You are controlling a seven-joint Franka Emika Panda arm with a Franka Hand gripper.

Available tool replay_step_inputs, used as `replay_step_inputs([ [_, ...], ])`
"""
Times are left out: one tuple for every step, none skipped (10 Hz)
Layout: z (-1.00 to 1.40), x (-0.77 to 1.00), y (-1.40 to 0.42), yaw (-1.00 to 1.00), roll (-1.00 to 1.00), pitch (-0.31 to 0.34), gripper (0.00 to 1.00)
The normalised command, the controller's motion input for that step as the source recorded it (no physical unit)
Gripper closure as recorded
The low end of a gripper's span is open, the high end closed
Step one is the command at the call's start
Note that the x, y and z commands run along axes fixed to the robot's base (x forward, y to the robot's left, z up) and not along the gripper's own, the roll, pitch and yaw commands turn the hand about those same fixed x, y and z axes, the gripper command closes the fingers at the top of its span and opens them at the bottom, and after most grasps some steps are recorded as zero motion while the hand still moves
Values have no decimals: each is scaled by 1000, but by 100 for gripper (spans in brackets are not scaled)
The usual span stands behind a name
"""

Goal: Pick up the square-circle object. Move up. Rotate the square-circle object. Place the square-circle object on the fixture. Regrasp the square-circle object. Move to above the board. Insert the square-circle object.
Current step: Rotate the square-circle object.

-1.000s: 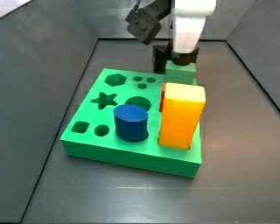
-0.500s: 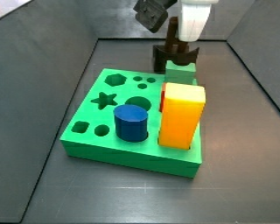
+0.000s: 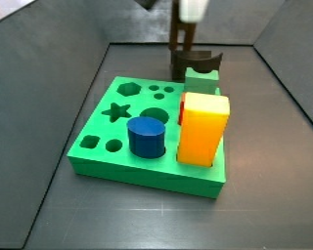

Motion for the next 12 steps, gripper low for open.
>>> replay_step_inputs([
  [657, -1000, 133, -32, -118, 6, 100],
  [625, -1000, 125, -32, -117, 5, 100],
  [568, -1000, 108, -31, -113, 10, 100],
  [533, -1000, 103, -30, -109, 14, 100],
  [447, -1000, 89, -31, -105, 28, 100],
  [281, -802, 58, -29, -100, 39, 100],
  [183, -618, 41, -28, -99, 40, 100],
  [140, -493, 31, -26, -101, 36, 100],
  [89, -248, 17, -24, -119, 26, 100],
  [0, 0, 0, 1000, -975, 29, 100],
  [-41, 114, 22, 1000, -984, 25, 100],
  [-32, 123, 34, 1000, -993, -3, 100],
])
